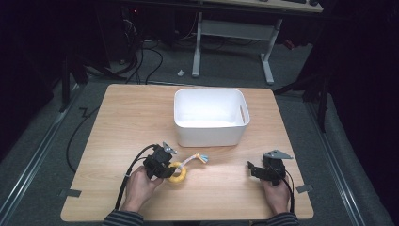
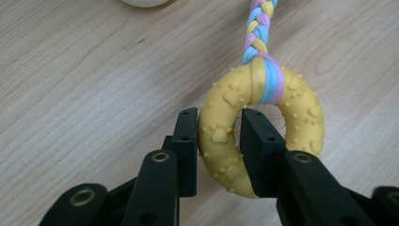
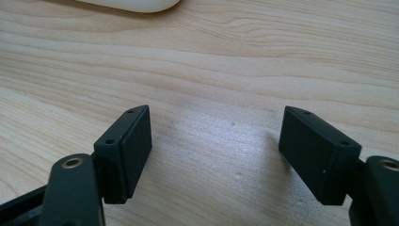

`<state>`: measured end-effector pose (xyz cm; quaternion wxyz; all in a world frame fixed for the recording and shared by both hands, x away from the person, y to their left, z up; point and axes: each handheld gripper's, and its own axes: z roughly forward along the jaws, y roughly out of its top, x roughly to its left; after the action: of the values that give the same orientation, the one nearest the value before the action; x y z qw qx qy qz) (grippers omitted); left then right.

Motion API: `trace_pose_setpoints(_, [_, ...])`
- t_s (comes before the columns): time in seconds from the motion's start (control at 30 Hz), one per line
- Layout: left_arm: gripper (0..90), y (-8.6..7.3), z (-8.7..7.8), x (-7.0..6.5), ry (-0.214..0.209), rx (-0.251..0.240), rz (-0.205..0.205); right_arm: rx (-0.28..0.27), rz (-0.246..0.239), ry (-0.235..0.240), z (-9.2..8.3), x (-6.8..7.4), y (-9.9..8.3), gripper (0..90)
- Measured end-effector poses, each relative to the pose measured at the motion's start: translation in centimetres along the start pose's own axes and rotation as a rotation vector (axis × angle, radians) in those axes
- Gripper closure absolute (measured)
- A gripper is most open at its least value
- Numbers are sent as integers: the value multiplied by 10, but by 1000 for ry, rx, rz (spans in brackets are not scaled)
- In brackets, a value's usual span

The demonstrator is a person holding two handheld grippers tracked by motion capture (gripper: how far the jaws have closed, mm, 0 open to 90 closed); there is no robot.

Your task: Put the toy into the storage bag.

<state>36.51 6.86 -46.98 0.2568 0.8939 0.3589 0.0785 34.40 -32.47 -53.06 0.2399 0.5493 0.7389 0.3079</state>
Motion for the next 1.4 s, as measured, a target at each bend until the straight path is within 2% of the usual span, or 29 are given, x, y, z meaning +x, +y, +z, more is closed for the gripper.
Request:
trace_pose_setpoints(0.1, [685, 2, -9, -1, -29, -34, 2, 0, 0, -1, 0, 0, 0, 261])
trace_pose_setpoints(0.2, [685, 6, -15, 0, -23, -34, 10, 0, 0, -1, 0, 0, 0, 261])
trace_pose_setpoints(0.37, [685, 13, -32, 2, -54, -80, 15, 1, 2, -1, 0, 0, 0, 261])
trace_pose_setpoints(0.57, [684, 18, -41, 3, -81, -125, 8, 1, 3, -2, 0, 0, 0, 261])
trace_pose_setpoints(0.73, [684, 23, -46, 5, -95, -134, 18, 0, 4, -3, 0, 0, 0, 261])
trace_pose_setpoints(0.83, [684, 26, -51, 9, -113, -133, 6, 0, 3, -3, 0, 0, 0, 261])
trace_pose_setpoints(1.0, [685, 27, -63, 15, -124, -157, -7, 1, 4, -3, 0, 0, 0, 261])
trace_pose_setpoints(1.17, [685, 31, -73, 20, -147, -176, 2, 1, 5, -3, 0, 0, 0, 261])
trace_pose_setpoints(1.3, [684, 34, -82, 20, -121, -198, 12, 1, 4, -3, 0, 0, 0, 260])
trace_pose_setpoints(1.4, [684, 37, -87, 22, -120, -206, 12, 1, 4, -3, 0, 0, 0, 260])
